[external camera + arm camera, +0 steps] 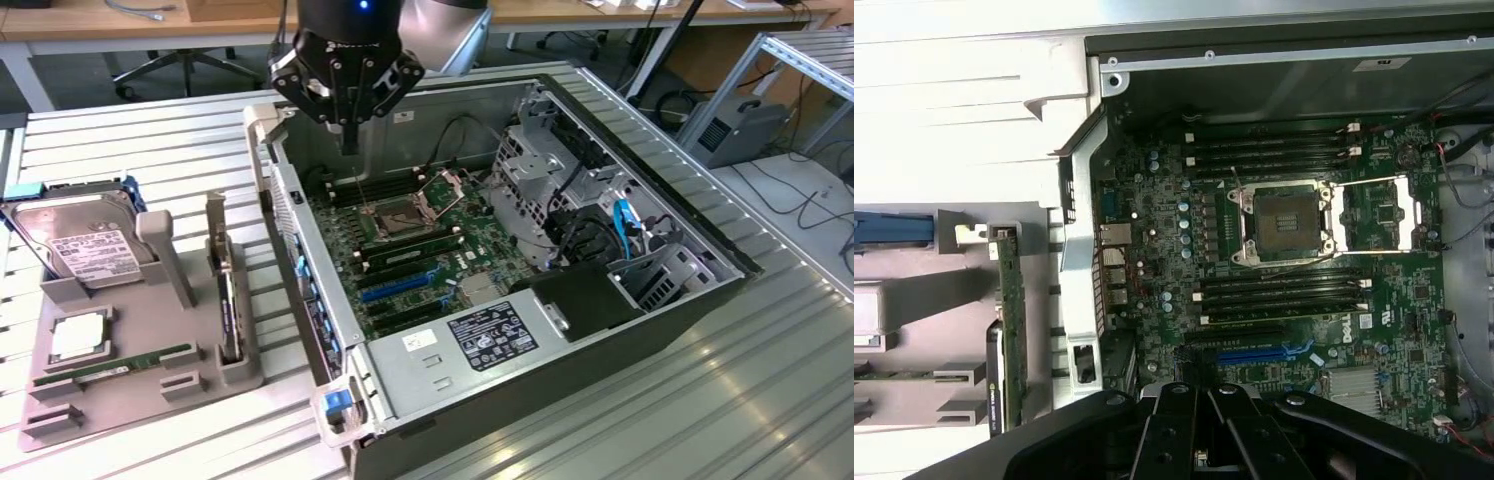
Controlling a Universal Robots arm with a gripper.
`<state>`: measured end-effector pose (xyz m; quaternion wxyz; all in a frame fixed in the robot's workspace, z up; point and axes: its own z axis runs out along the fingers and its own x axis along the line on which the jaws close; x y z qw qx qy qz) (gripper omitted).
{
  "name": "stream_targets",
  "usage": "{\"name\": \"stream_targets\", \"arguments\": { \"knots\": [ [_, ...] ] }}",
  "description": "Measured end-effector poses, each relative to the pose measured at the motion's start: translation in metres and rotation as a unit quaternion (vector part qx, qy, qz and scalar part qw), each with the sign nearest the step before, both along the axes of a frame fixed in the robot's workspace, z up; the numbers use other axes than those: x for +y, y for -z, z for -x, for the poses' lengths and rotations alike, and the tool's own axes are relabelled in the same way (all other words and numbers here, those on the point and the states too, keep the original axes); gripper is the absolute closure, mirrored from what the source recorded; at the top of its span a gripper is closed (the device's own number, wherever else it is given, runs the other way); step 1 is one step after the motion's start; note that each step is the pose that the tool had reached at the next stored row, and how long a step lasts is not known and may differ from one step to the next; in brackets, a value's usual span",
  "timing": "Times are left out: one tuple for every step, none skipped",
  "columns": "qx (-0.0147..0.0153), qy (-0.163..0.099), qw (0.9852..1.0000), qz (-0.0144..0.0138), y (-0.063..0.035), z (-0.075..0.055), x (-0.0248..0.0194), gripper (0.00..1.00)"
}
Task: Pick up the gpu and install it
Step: 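Reach for the gpu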
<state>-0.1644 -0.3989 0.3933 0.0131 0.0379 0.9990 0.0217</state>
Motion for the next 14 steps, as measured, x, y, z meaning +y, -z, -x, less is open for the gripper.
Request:
{"name": "stream_targets", "arguments": {
  "knots": [
    [0.0,0.0,1.0,0.0,0.0,0.0002,0.0,0.89],
    [0.0,0.0,1.0,0.0,0.0,0.0005,0.0,0.89],
    [0.0,0.0,1.0,0.0,0.0,0.0008,0.0,0.89],
    [0.0,0.0,1.0,0.0,0.0,0.001,0.0,0.89],
    [0.0,0.0,1.0,0.0,0.0,0.0013,0.0,0.89],
    [0.0,0.0,1.0,0.0,0.0,0.0015,0.0,0.89],
    [0.0,0.0,1.0,0.0,0.0,0.0018,0.0,0.89],
    [0.0,0.0,1.0,0.0,0.0,0.0021,0.0,0.89],
    [0.0,0.0,1.0,0.0,0.0,0.0023,0.0,0.89],
    [0.0,0.0,1.0,0.0,0.0,0.0027,0.0,0.89],
    [0.0,0.0,1.0,0.0,0.0,0.003,0.0,0.89],
    [0.0,0.0,1.0,0.0,0.0,0.0033,0.0,0.89],
    [0.0,0.0,1.0,0.0,0.0,0.0035,0.0,0.89],
    [0.0,0.0,1.0,0.0,0.0,0.0038,0.0,0.89]
  ]
}}
